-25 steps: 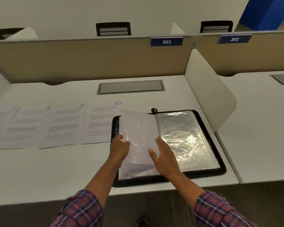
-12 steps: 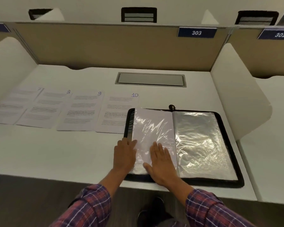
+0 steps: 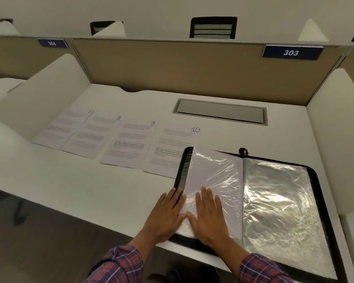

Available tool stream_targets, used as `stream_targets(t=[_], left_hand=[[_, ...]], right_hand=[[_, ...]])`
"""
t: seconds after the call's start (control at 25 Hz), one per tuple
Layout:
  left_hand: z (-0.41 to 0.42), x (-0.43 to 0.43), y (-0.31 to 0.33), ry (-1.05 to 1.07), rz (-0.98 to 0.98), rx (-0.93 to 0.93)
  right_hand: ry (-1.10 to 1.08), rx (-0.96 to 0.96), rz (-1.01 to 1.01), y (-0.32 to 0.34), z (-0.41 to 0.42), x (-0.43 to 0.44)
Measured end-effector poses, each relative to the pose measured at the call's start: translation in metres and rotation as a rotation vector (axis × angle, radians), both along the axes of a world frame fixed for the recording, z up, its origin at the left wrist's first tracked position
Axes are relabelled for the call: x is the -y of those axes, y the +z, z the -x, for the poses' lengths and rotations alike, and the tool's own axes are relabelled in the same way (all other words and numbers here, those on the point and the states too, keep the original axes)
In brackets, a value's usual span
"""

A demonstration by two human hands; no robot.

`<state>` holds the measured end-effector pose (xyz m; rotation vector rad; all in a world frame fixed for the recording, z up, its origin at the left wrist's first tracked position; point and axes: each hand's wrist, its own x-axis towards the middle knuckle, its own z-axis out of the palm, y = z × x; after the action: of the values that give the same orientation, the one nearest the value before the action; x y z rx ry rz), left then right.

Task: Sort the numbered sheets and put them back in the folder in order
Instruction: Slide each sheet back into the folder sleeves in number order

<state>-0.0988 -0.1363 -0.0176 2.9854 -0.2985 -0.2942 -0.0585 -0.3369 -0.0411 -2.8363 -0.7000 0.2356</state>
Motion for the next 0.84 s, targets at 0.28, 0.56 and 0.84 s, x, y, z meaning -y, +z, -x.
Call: stream_targets(t=[0.28, 0.56, 0.84], left_hand=[[-0.008, -0.054, -0.002, 0.145, 0.057, 0.062], [-0.022, -0.18, 0.006, 0.151, 0.032, 0.121], [-0.005, -0.34, 0.028, 0.18, -0.019, 0.211]], right_hand=[[0.015, 0.081, -0.034, 0.013, -0.029, -0.062], [-0.059, 0.118, 0.057, 0.017, -0.03, -0.184], [-0.11, 0.151, 0.074, 0.031, -0.019, -0.336]])
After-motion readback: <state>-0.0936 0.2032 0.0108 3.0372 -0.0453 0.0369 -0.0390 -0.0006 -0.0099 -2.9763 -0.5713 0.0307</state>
